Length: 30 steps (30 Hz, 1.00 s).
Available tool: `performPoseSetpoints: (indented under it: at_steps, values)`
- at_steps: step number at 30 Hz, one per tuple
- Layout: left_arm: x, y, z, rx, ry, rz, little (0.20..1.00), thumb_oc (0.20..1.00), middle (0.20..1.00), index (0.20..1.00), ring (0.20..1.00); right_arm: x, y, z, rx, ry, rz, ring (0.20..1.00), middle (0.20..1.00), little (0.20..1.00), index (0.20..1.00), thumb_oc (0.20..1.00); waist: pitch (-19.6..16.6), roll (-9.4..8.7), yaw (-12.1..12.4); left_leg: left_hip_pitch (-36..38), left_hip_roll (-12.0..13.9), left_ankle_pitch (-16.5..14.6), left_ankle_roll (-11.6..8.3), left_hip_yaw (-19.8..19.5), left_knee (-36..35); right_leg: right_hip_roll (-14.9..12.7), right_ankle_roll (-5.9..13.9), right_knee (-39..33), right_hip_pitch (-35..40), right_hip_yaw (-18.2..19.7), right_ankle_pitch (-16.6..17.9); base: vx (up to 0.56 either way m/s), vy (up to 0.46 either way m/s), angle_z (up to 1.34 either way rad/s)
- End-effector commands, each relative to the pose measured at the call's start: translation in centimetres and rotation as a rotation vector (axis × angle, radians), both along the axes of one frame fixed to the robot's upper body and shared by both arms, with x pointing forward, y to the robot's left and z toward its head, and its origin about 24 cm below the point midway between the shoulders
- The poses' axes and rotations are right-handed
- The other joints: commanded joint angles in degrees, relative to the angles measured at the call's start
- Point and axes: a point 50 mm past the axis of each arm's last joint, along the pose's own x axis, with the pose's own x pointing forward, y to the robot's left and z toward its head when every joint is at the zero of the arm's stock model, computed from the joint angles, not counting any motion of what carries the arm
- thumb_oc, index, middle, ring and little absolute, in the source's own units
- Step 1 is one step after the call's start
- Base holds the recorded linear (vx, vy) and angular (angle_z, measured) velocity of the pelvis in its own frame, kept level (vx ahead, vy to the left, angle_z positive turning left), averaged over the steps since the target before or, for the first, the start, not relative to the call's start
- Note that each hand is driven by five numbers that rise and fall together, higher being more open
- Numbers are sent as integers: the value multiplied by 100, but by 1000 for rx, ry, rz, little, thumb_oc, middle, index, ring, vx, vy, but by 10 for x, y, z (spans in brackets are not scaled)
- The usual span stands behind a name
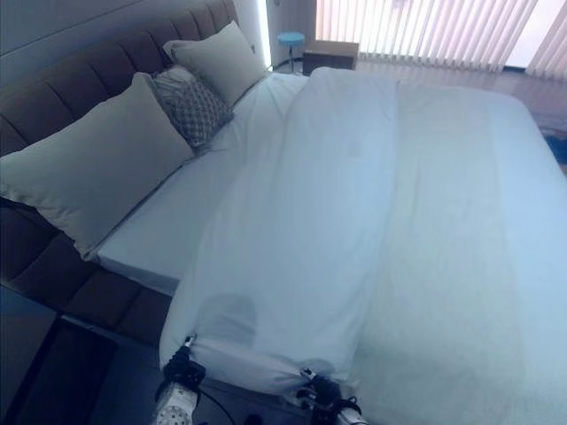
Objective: Make the bed
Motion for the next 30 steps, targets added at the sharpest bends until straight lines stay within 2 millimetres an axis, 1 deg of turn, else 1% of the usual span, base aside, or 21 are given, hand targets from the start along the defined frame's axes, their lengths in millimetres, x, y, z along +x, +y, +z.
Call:
performPoseSetpoints:
  at_steps: [1, 3, 6, 7, 8, 9, 10, 12, 14, 16, 19, 20, 22, 24, 27, 28, 29, 30]
  values:
    - [-38, 101, 9, 307, 107, 240, 200, 200, 200, 200, 200, -6, 4, -4, -57, 3, 57, 200, 200, 200, 200, 200, 422, -281, 393, -512, -440, 121, 208, 104, -75, -185, 377, 278, -654, 5, 183, -36, 28, 1]
    - [-30, 105, 14, 329, 100, 241, 200, 200, 200, 200, 200, -1, 5, -3, -96, -11, 92, 200, 200, 200, 200, 200, 477, -302, 390, -617, -453, 137, 205, 116, -53, -188, 382, 272, -748, 24, 219, -31, 38, 1]
    - [-23, 105, 19, 349, 89, 240, 200, 200, 200, 200, 200, 6, 6, -1, -139, -28, 115, 200, 200, 200, 200, 200, 570, -323, 370, -730, -457, 138, 216, 148, -11, -217, 399, 293, -866, 57, 266, -18, 41, -1]
    - [-22, 105, 18, 350, 98, 237, 200, 200, 200, 200, 200, 8, 5, -1, -155, -28, 116, 489, 489, 489, 489, 489, 591, -320, 365, -752, -460, 137, 222, 161, -11, -222, 402, 300, -898, 78, 278, -18, 53, -2]
    - [-24, 105, 14, 349, 131, 233, 200, 200, 200, 200, 200, 11, 5, 0, -168, -33, 117, 843, 843, 843, 843, 843, 614, -317, 350, -774, -458, 137, 227, 185, -1, -229, 405, 310, -929, 93, 289, -16, 53, -1]
    - [-23, 105, 13, 361, 145, 226, 630, 630, 630, 630, 630, 12, 4, 0, -185, -33, 119, 1000, 1000, 1000, 1000, 1000, 643, -306, 341, -795, -467, 135, 230, 209, 10, -236, 405, 324, -962, 119, 295, -10, 56, -2]
    - [-25, 103, 8, 360, 182, 213, 1000, 1000, 1000, 1000, 1000, 13, 3, -1, -211, -31, 135, 1000, 1000, 1000, 1000, 1000, 661, -294, 325, -810, -474, 134, 234, 230, 11, -243, 406, 331, -978, 129, 300, -14, 54, -2]
    - [-27, 100, 2, 378, 243, 185, 1000, 1000, 1000, 1000, 1000, 15, -1, -2, -270, -27, 157, 1000, 1000, 1000, 1000, 1000, 693, -258, 280, -803, -486, 132, 242, 282, -10, -258, 404, 339, -1006, 168, 304, -5, 59, -4]
    - [-31, 99, -2, 387, 272, 176, 1000, 1000, 1000, 1000, 1000, 15, -5, -3, -288, -21, 153, 1000, 1000, 1000, 1000, 1000, 692, -242, 268, -797, -495, 130, 244, 302, -18, -260, 408, 337, -1009, 171, 305, 6, 36, -6]
    - [-41, 100, -11, 383, 338, 179, 1000, 1000, 1000, 1000, 1000, 11, -14, -8, -320, 14, 128, 1000, 1000, 1000, 1000, 1000, 683, -218, 226, -763, -503, 119, 249, 328, -42, -271, 414, 334, -998, 192, 305, 14, 42, -2]
    - [-47, 102, -13, 385, 368, 202, 1000, 1000, 1000, 1000, 1000, 6, -25, -12, -361, 44, 104, 1000, 1000, 1000, 1000, 1000, 665, -171, 172, -714, -511, 115, 256, 363, -95, -277, 420, 324, -983, 210, 297, 8, 37, 0]
    - [-53, 103, -18, 374, 400, 204, 1000, 1000, 1000, 1000, 1000, 4, -30, -14, -363, 58, 79, 1000, 1000, 1000, 1000, 1000, 656, -153, 152, -689, -514, 114, 258, 379, -114, -278, 426, 322, -980, 212, 295, 0, 0, 0]
    - [-59, 106, -20, 381, 429, 209, 1000, 1000, 1000, 1000, 1000, 0, -38, -16, -363, 81, 45, 1000, 1000, 1000, 1000, 1000, 640, -134, 110, -659, -516, 119, 257, 398, -143, -278, 430, 313, -979, 228, 296, 0, 0, 0]
    - [-62, 110, -19, 389, 422, 230, 1000, 1000, 1000, 1000, 1000, -4, -45, -18, -362, 99, 6, 1000, 1000, 1000, 1000, 1000, 638, -125, 83, -638, -515, 125, 257, 408, -168, -268, 435, 297, -981, 236, 298, 0, 0, 0]
    - [-71, 114, -22, 389, 462, 241, 1000, 1000, 1000, 1000, 1000, -10, -57, -22, -372, 139, -54, 1000, 1000, 1000, 1000, 1000, 623, -118, 39, -590, -499, 122, 254, 422, -189, -260, 429, 274, -949, 239, 291, 5, -7, -1]
    - [-74, 116, -24, 383, 475, 251, 1000, 1000, 1000, 1000, 1000, -11, -60, -23, -374, 147, -79, 1000, 1000, 1000, 1000, 1000, 612, -115, 25, -579, -491, 121, 252, 424, -195, -255, 426, 271, -942, 231, 280, 13, -23, -7]
    - [-73, 117, -22, 392, 464, 263, 1000, 1000, 1000, 1000, 1000, -12, -63, -22, -376, 147, -102, 1000, 1000, 1000, 1000, 1000, 614, -116, 13, -577, -489, 118, 252, 421, -189, -253, 424, 269, -935, 233, 276, 9, -22, -8]
    - [-77, 116, -25, 376, 486, 271, 1000, 1000, 1000, 1000, 1000, -11, -67, -22, -387, 147, -125, 1000, 1000, 1000, 1000, 1000, 608, -111, -6, -574, -483, 119, 246, 428, -189, -249, 420, 271, -932, 234, 269, 1, -16, -8]
